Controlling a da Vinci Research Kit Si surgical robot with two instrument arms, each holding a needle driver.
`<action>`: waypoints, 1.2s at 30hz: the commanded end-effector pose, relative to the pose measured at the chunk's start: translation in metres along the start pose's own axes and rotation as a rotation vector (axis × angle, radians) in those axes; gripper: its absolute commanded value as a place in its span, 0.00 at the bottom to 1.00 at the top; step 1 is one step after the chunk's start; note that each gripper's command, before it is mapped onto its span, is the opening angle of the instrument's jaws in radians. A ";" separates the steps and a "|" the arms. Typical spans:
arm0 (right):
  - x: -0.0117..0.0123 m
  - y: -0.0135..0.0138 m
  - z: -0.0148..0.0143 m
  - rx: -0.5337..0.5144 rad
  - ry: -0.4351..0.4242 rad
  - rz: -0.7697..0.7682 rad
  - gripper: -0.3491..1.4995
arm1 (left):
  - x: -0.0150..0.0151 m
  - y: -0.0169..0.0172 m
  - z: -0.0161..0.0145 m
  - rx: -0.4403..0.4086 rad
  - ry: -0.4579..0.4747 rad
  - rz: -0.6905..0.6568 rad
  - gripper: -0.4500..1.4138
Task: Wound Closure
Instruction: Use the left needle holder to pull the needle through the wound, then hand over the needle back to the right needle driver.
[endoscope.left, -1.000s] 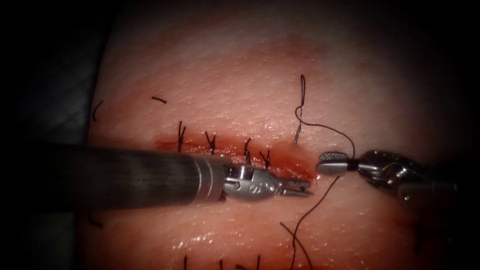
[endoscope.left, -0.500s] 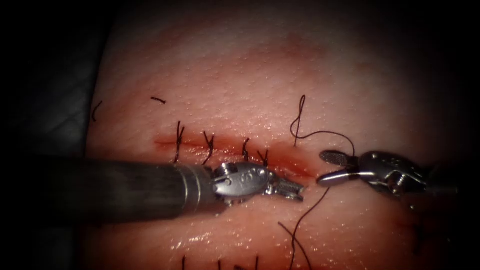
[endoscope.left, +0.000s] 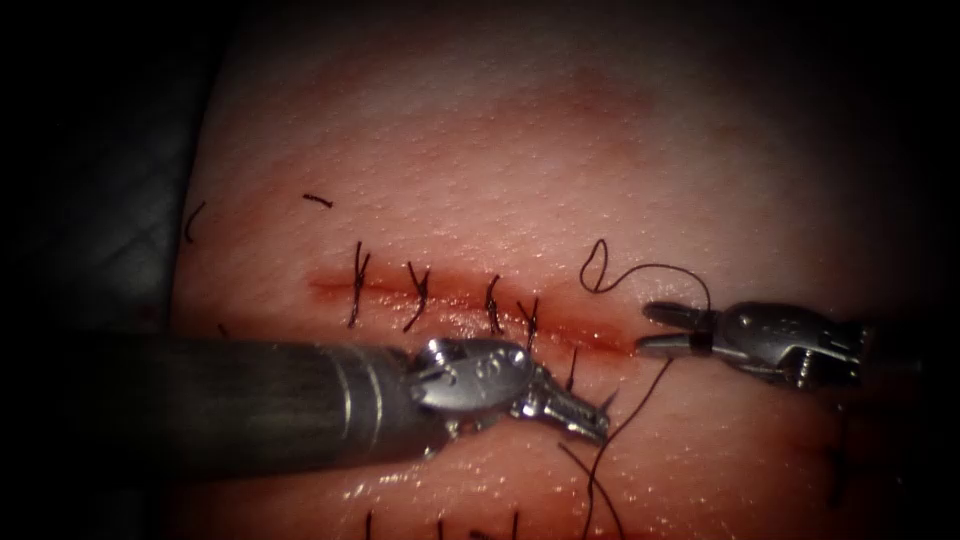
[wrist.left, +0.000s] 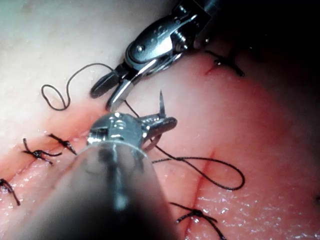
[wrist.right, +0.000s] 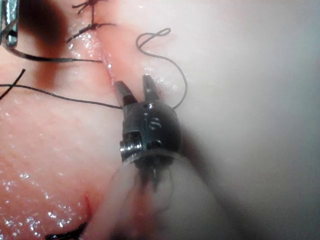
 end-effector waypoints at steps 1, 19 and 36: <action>-0.0004 -0.0004 0.0008 0.004 0.001 0.000 0.34 | 0.0001 0.0000 0.0005 0.018 -0.004 0.050 0.00; -0.0012 -0.0010 0.0005 0.015 0.044 0.000 0.66 | 0.0105 0.0039 -0.0028 0.283 -0.060 0.809 0.00; 0.0037 -0.0025 -0.0028 0.236 0.169 0.842 0.80 | 0.0054 0.0025 -0.0042 0.332 -0.043 0.948 0.00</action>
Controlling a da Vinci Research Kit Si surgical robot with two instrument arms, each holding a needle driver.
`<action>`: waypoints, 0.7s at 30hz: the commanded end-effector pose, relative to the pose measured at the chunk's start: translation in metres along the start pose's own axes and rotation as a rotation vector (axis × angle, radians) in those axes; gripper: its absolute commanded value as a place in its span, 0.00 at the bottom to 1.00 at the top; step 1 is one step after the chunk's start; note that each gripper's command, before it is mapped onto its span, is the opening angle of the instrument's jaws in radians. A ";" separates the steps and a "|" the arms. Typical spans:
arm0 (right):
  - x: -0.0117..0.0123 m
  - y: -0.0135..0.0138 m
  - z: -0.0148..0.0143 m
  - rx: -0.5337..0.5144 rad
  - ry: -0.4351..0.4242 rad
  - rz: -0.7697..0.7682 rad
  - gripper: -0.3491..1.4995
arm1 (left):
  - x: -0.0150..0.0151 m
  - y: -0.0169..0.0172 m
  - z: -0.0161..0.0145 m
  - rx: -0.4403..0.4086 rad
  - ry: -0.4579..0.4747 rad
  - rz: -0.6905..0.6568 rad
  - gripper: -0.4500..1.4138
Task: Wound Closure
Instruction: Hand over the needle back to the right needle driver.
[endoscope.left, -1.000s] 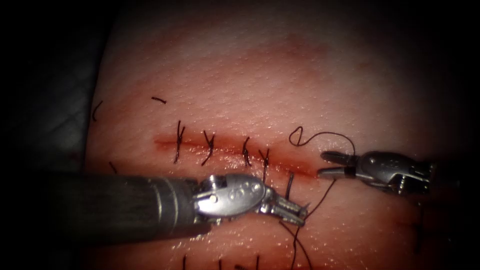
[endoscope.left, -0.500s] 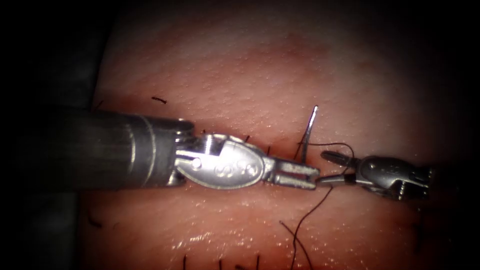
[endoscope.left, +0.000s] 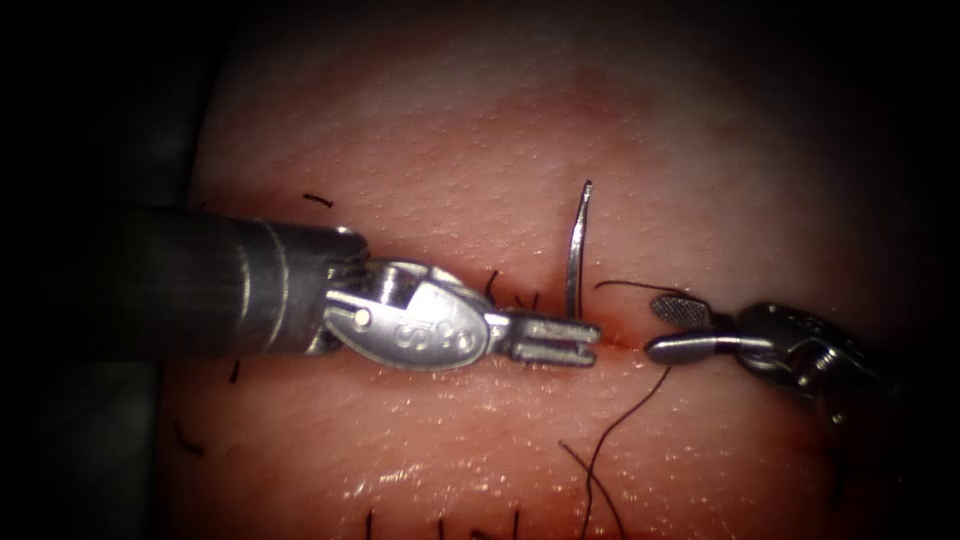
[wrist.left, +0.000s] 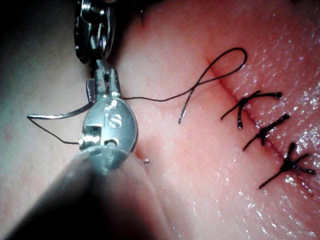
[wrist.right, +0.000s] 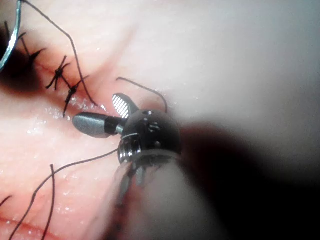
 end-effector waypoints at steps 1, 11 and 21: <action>0.0000 -0.0006 0.0010 0.026 0.010 0.069 0.80 | -0.0007 0.0004 0.0007 -0.001 0.009 0.006 0.00; -0.0005 -0.0015 0.0026 0.110 0.028 0.278 0.90 | -0.0020 0.0035 0.0021 -0.013 0.078 0.056 0.00; -0.0009 -0.0029 0.0044 0.143 0.032 0.305 0.93 | -0.0024 0.0033 0.0026 -0.004 0.079 0.075 0.00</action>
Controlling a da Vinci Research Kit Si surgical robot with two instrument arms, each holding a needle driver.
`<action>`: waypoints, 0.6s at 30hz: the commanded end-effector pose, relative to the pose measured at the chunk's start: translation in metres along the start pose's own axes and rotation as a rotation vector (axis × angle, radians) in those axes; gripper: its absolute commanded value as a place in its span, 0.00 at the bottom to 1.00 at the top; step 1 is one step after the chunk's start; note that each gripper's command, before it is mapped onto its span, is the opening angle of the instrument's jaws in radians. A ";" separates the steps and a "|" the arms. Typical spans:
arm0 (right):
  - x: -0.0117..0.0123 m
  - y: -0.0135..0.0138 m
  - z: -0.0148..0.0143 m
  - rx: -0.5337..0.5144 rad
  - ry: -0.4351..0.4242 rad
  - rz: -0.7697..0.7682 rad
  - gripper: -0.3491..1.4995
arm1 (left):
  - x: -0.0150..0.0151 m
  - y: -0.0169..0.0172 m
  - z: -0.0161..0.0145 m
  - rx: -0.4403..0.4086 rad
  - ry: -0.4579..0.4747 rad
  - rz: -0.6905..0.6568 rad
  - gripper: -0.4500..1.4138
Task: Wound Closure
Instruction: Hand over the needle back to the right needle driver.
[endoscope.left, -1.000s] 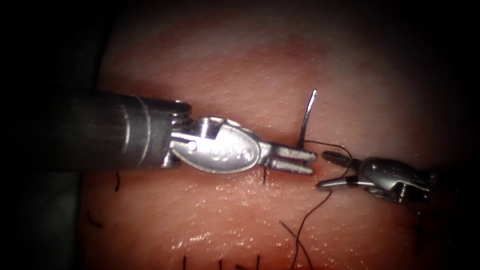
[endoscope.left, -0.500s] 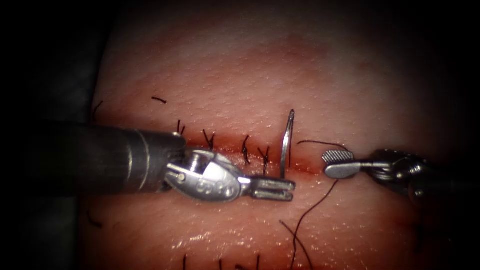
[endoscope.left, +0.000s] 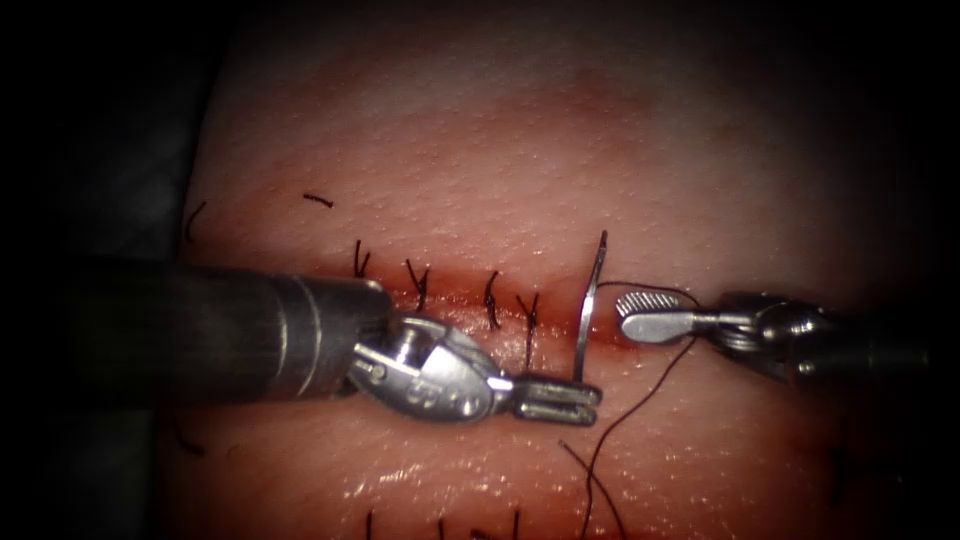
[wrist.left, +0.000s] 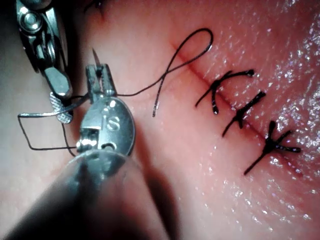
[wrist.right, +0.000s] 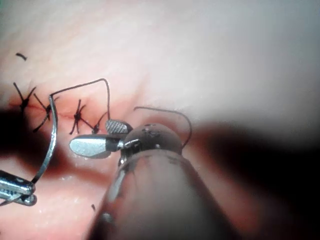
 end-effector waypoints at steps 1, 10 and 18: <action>-0.0005 0.0001 0.0011 0.005 -0.001 0.007 0.94 | -0.0006 0.0001 0.0006 -0.001 0.001 0.000 0.00; -0.0004 -0.0014 0.0020 0.020 0.017 0.027 0.95 | -0.0016 0.0005 0.0009 0.002 0.001 0.007 0.00; -0.0009 -0.0021 0.0031 0.034 0.011 0.035 0.95 | -0.0017 0.0008 0.0013 0.003 -0.004 0.010 0.00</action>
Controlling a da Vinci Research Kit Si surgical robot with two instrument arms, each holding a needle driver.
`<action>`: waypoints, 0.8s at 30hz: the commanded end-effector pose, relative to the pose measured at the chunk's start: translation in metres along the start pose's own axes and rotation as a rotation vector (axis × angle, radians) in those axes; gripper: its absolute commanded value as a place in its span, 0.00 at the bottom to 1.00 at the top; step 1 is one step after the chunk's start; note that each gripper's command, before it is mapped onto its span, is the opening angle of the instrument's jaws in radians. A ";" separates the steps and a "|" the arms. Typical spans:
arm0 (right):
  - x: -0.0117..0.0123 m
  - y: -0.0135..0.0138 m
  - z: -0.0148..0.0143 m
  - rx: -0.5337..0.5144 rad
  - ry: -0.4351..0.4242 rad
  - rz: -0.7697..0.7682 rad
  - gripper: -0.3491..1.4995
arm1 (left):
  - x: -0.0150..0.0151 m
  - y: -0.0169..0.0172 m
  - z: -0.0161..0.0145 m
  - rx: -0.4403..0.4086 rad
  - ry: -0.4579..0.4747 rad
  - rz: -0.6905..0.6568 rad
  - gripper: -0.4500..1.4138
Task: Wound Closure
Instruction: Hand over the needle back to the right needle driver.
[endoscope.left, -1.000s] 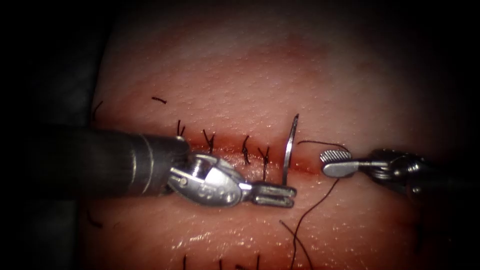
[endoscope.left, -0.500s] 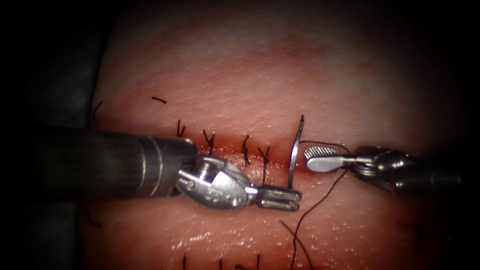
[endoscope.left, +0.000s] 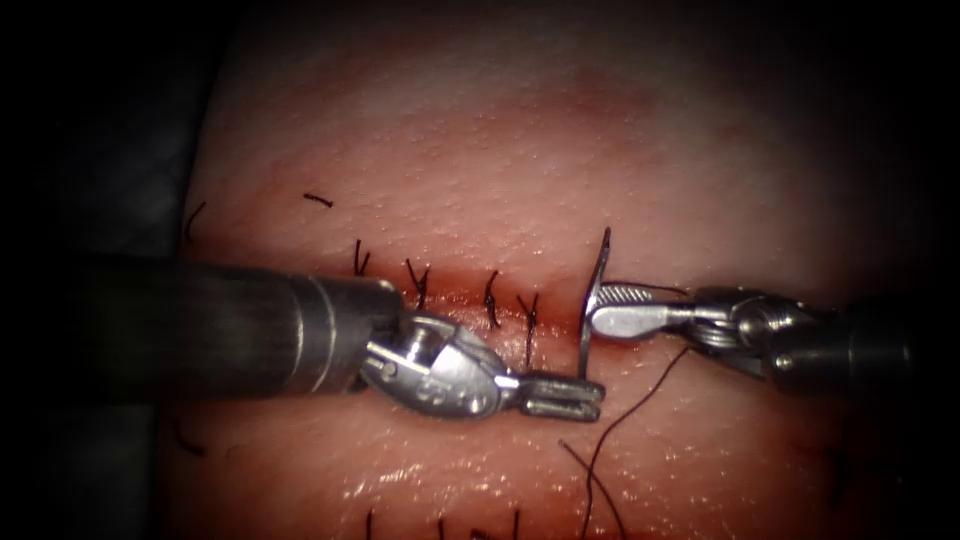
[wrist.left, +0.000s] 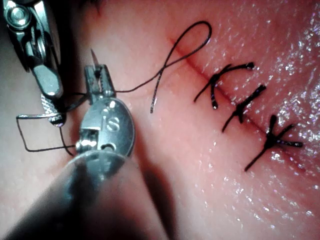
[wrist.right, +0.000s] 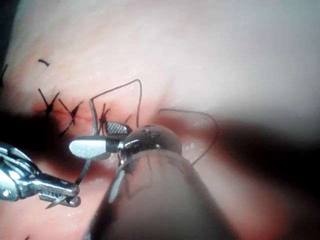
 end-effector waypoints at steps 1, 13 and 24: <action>-0.0004 0.0005 0.0012 0.000 0.002 0.000 0.95 | -0.0004 0.0001 0.0007 0.000 0.000 0.001 0.00; -0.0003 0.0004 0.0020 0.006 0.015 0.001 0.73 | -0.0002 0.0004 0.0008 -0.001 -0.002 0.003 0.00; -0.0003 0.0004 0.0020 -0.036 0.069 0.012 0.00 | 0.0000 0.0005 0.0012 0.001 -0.005 0.005 0.00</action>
